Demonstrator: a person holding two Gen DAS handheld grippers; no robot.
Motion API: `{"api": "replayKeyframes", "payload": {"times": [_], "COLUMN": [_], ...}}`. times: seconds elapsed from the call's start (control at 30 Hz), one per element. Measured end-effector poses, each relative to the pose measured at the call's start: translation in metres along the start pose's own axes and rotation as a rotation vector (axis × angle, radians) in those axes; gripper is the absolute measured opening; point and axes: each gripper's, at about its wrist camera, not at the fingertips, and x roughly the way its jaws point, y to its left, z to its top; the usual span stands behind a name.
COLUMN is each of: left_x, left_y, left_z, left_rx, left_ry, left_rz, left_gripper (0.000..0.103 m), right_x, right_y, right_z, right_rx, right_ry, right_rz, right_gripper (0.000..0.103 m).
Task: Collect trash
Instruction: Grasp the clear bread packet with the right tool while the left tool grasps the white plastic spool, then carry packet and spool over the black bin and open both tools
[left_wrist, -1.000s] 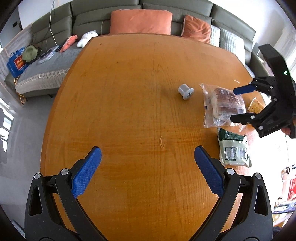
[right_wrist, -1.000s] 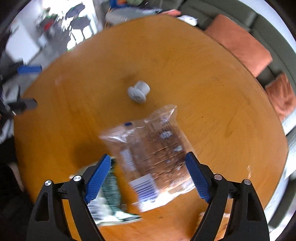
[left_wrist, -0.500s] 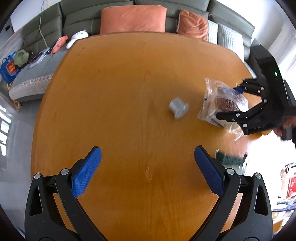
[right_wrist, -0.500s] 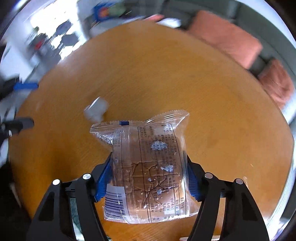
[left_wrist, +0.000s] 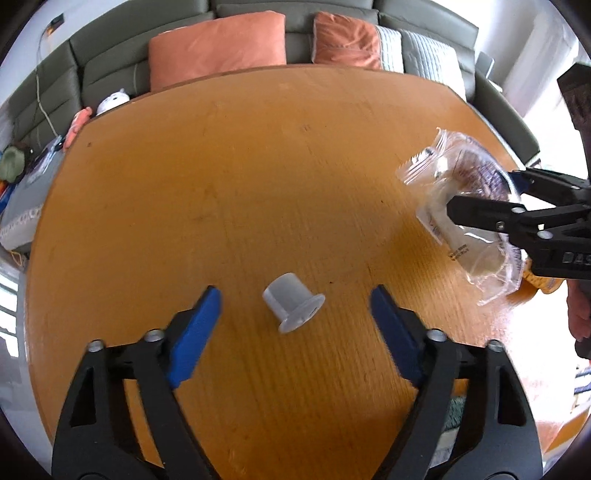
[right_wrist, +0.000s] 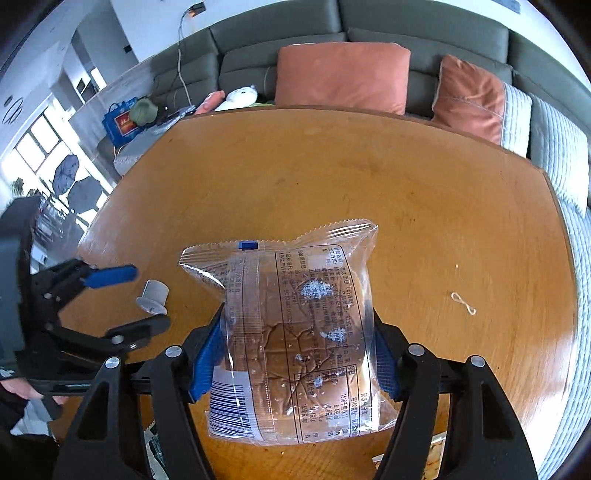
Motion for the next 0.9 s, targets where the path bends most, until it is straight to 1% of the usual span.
{"api": "replayKeyframes", "payload": {"times": [0.03,0.07,0.1,0.13,0.17,0.23,0.43,0.57,0.77,0.9], "left_x": [0.004,0.008,0.012,0.015,0.017,0.017,0.012,-0.003,-0.035,-0.054], "left_y": [-0.001,0.000,0.000,0.001,0.004,0.006,0.017,0.026,0.047,0.069], "left_z": [0.000,-0.001,0.000,0.000,-0.001,-0.001,-0.006,-0.015,-0.031,-0.048], "left_rx": [0.003,0.005,0.004,0.000,-0.007,-0.008,-0.044,-0.052,-0.077,-0.108], "left_ry": [0.005,0.013,0.016,0.021,0.023,0.011,0.009,-0.013,-0.060,-0.085], "left_rz": [-0.002,-0.002,-0.002,-0.001,-0.001,0.002,-0.029,-0.049,-0.055,-0.039], "left_gripper": [0.065,0.061,0.053,0.047,0.045,0.037,0.037,0.037,0.037,0.037], "right_x": [0.001,0.005,0.009,0.009,0.009,0.012,0.011,0.005,-0.004,-0.005], "right_y": [-0.003,-0.006,-0.002,-0.001,0.003,0.005,0.013,0.026,0.062,0.099], "right_z": [0.000,0.002,0.009,0.009,0.011,0.013,0.018,0.021,0.023,0.021], "right_rx": [0.008,0.012,0.013,0.015,0.016,0.020,0.018,0.003,-0.033,-0.063], "right_ry": [0.001,0.004,0.007,0.009,0.011,0.015,0.011,0.005,-0.005,-0.006], "right_rz": [0.000,0.000,-0.003,-0.008,-0.011,-0.011,-0.009,-0.009,0.004,0.022], "right_gripper": [0.069,0.069,0.069,0.069,0.069,0.069,0.069,0.069,0.069,0.069]}}
